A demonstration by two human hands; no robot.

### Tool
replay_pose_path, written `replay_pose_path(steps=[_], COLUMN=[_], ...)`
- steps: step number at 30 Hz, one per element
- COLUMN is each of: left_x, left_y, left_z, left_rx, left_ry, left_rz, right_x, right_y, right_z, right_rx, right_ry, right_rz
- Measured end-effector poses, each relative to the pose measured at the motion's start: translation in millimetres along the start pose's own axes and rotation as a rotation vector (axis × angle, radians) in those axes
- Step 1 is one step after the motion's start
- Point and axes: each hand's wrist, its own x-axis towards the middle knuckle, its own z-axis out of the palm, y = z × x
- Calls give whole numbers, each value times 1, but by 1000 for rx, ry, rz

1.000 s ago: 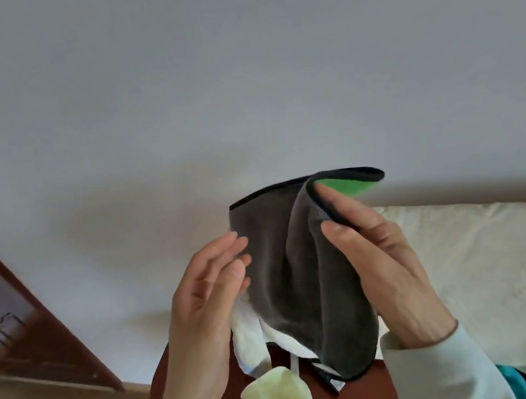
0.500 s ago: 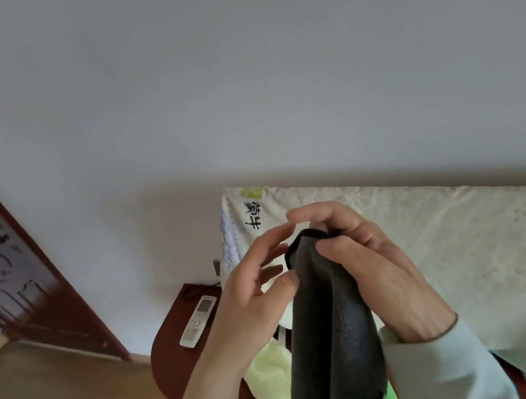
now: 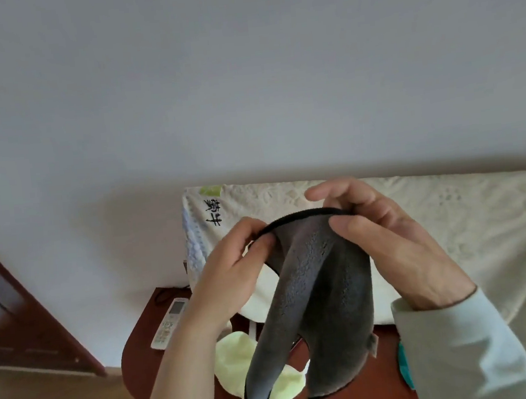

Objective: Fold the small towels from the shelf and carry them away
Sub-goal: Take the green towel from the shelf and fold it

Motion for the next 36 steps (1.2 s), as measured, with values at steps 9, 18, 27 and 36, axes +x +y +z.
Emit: replay_pose_path(steps=[9, 18, 27, 36], left_x=[14, 11, 5, 1], left_y=[32, 34, 21, 3], left_z=[-22, -32, -67, -78], left_rx=[-12, -37, -44, -62], left_ry=[248, 405, 546, 591], left_rz=[191, 291, 269, 181], right_x=[-20, -21, -9, 3], right_y=[-1, 8, 27, 30], right_z=[-56, -65, -65, -56], right_rx=[-338, -635, -699, -592], right_ry=[90, 187, 213, 239], right_rz=[13, 60, 38, 8])
